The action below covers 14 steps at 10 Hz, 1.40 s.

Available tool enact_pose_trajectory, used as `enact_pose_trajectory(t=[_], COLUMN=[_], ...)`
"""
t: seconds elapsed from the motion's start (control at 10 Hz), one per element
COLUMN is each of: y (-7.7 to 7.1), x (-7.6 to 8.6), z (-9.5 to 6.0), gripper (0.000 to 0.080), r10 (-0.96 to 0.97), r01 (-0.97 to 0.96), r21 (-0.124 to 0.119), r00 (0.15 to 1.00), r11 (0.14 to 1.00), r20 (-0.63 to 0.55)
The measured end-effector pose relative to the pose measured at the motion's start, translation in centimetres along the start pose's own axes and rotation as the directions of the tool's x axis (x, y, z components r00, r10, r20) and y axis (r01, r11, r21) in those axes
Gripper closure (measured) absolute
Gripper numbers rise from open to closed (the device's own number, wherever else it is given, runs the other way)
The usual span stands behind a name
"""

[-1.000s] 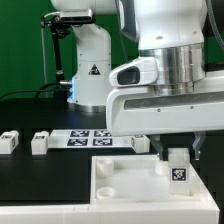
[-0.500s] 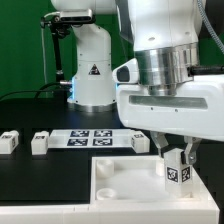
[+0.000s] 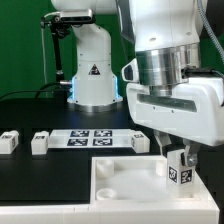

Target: Assemble square table

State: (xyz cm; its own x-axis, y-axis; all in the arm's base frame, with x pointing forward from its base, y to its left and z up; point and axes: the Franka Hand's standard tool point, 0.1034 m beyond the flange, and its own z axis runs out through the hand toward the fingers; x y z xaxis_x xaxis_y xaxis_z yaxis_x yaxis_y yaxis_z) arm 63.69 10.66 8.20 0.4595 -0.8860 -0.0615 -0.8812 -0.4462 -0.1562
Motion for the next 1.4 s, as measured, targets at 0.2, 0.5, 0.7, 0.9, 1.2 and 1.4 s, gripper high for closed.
enact_pose_trajectory(t=[0.2,0.5,0.7,0.9,1.2,1.4], y=[-0.01,0.01,0.08,0.01,-0.31,-0.35], x=[-0.01,0.00,0.06,0.18,-0.54,-0.36], z=[0.01,0.03,0.10,0.15,0.44,0.38], gripper=[0.0269,0.0151,0.0150,0.0150,0.0150,0.0150], r10=[-0.083,-0.304,-0.556,-0.774,-0.928,-0.985], r01=[0.083,0.304,0.556,0.773,0.927,0.983], r21=[0.000,0.000,-0.010,-0.030,-0.052,-0.072], r00=[0.997,0.953,0.831,0.633,0.372,0.172], r11=[0.997,0.953,0.831,0.633,0.371,0.170], r20=[0.000,0.000,-0.004,-0.004,0.008,0.031])
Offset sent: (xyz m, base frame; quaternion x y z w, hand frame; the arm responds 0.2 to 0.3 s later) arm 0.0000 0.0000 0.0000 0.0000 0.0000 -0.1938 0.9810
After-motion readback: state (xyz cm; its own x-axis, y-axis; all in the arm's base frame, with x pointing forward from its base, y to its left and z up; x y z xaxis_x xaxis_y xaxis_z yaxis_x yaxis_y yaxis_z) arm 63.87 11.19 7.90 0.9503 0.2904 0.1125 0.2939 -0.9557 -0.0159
